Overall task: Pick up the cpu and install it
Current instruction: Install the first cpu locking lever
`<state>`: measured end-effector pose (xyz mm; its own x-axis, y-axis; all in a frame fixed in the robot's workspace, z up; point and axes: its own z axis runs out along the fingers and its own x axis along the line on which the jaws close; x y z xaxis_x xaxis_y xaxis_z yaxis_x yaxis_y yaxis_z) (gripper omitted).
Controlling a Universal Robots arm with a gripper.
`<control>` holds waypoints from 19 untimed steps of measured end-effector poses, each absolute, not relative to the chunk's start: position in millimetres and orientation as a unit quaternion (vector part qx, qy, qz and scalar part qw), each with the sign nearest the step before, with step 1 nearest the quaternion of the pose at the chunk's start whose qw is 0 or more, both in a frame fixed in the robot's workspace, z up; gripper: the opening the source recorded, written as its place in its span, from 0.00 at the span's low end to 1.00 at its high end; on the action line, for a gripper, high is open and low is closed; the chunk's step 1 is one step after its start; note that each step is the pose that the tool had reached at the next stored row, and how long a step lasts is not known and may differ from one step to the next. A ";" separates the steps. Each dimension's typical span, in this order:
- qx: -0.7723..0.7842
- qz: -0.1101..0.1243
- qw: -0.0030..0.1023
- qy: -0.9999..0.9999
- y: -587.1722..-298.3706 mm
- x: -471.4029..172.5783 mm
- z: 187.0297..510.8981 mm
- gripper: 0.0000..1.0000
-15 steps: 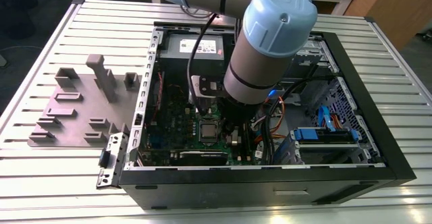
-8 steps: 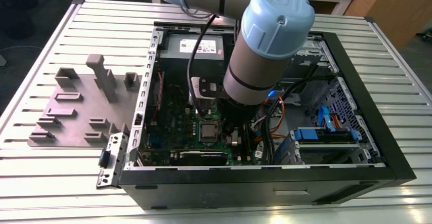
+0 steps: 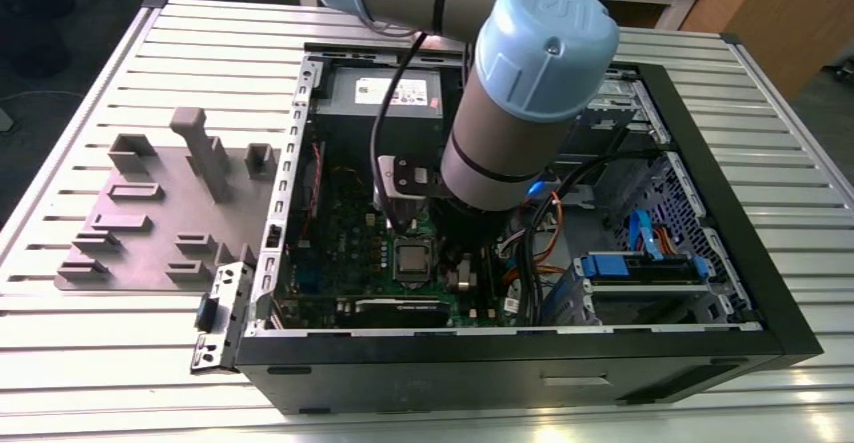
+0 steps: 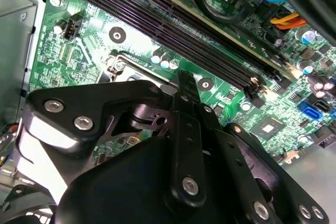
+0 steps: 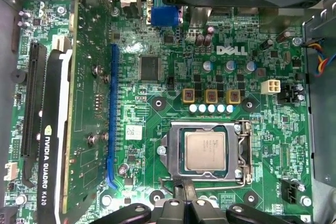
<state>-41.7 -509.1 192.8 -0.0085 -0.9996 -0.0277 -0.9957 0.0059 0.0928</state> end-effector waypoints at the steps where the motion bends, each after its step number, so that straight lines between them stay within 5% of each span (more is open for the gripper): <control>1: 0.704 -0.043 0.023 -0.709 -509.1 -41.7 192.0 0.11; 19: 0.704 -0.038 0.018 -0.709 -509.1 -41.7 190.3 0.11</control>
